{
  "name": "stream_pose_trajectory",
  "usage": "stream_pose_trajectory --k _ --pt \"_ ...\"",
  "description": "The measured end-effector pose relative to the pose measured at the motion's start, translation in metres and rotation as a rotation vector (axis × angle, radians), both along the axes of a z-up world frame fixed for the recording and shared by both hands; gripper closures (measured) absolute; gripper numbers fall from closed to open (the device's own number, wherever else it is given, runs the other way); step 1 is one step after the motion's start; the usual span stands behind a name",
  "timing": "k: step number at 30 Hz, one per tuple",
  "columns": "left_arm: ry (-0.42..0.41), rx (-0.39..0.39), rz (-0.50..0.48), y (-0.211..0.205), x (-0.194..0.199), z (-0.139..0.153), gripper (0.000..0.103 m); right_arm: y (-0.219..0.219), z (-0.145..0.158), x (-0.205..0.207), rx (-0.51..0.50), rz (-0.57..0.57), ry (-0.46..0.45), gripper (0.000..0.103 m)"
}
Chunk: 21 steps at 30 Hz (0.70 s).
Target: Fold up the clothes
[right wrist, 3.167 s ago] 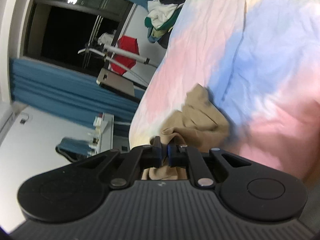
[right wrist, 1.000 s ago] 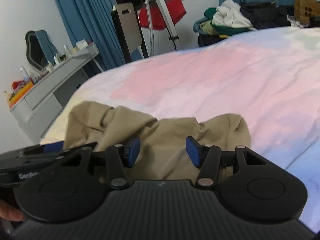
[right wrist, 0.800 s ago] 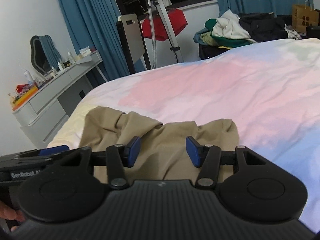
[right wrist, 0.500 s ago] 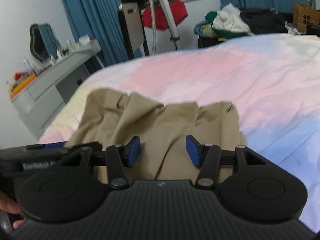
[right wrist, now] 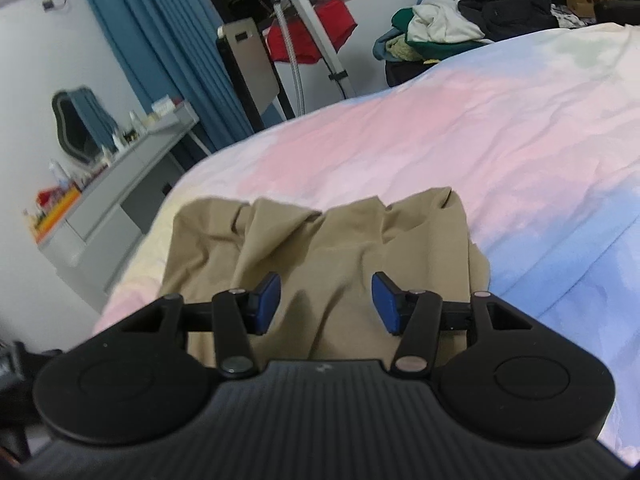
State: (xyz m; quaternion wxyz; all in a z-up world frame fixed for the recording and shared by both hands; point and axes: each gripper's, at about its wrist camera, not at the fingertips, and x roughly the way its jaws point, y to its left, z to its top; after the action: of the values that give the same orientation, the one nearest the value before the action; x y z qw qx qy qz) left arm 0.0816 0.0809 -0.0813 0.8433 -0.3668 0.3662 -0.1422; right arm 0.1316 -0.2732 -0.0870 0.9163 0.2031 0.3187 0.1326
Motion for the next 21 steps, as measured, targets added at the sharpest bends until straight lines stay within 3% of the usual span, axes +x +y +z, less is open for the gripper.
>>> stream_pose_trajectory --k 3,9,15,21 --pt "0.065 -0.177 0.077 0.016 0.000 -0.013 0.003 -0.009 0.005 -0.003 0.045 -0.015 -0.012 0.049" --pt "0.120 -0.335 0.100 0.025 -0.012 -0.025 0.002 -0.029 0.012 -0.008 0.155 -0.040 -0.014 0.049" --pt "0.162 -0.379 0.131 0.007 0.015 -0.050 0.004 -0.042 0.014 -0.008 0.262 -0.064 -0.002 0.049" --pt "0.193 -0.410 0.173 -0.011 0.043 -0.074 0.007 -0.061 0.003 -0.009 0.495 -0.055 0.039 0.049"
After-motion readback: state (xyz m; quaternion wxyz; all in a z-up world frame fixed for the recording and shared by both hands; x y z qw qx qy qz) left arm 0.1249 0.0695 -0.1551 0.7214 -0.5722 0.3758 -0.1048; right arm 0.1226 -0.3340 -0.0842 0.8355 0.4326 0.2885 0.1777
